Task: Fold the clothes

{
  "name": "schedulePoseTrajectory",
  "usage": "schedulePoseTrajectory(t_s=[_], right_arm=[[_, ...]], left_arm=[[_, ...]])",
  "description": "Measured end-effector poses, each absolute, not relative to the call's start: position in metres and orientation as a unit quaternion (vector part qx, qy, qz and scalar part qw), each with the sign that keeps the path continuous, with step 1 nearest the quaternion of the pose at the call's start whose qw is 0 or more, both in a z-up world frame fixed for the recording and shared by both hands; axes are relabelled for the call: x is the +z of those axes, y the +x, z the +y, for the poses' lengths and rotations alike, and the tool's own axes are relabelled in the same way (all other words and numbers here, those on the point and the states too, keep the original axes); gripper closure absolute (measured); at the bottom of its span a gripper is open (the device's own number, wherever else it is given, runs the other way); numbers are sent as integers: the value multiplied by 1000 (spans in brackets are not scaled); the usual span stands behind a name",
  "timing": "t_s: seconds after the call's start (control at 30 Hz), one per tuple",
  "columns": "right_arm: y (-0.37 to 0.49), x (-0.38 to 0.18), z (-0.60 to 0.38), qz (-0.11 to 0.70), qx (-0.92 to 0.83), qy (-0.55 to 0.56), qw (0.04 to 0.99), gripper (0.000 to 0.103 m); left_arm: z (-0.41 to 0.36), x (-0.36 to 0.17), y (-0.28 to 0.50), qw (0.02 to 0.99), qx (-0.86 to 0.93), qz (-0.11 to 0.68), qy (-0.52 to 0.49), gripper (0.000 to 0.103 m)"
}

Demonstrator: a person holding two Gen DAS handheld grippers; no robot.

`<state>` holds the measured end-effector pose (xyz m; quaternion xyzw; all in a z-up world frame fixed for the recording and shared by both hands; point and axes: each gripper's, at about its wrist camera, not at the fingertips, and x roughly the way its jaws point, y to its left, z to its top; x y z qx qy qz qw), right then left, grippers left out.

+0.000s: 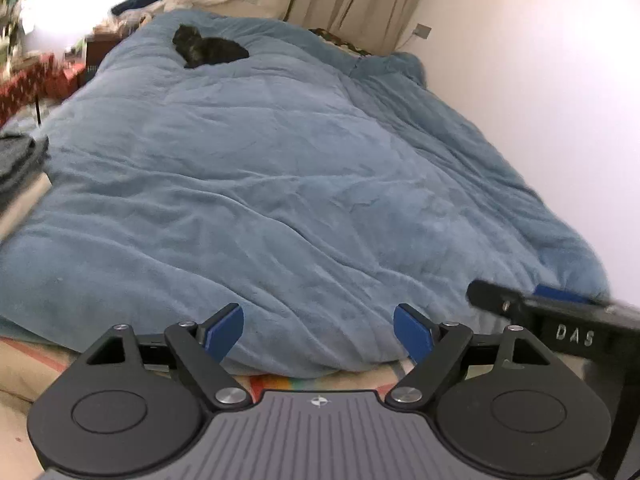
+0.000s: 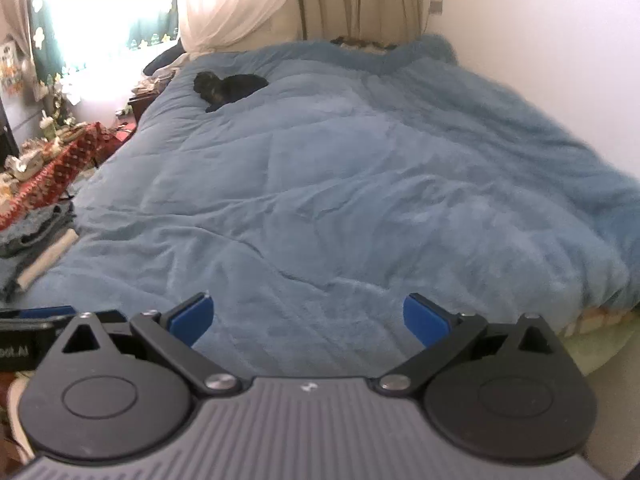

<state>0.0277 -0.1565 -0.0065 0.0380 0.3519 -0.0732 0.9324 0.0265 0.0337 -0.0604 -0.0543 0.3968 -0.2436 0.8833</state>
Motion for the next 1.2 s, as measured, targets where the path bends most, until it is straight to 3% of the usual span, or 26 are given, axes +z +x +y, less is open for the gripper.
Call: schedulePoseTrajectory(t_s=[0.57,1.2], right_arm=[[14,-9,-158,385,-78,83,916,1],[-1,2,-131,366,-71,35,927,1]], left_arm=[[10,-35,-12,908,-130,395,51,17],[23,-29,-16,917,-93,386,38,14]])
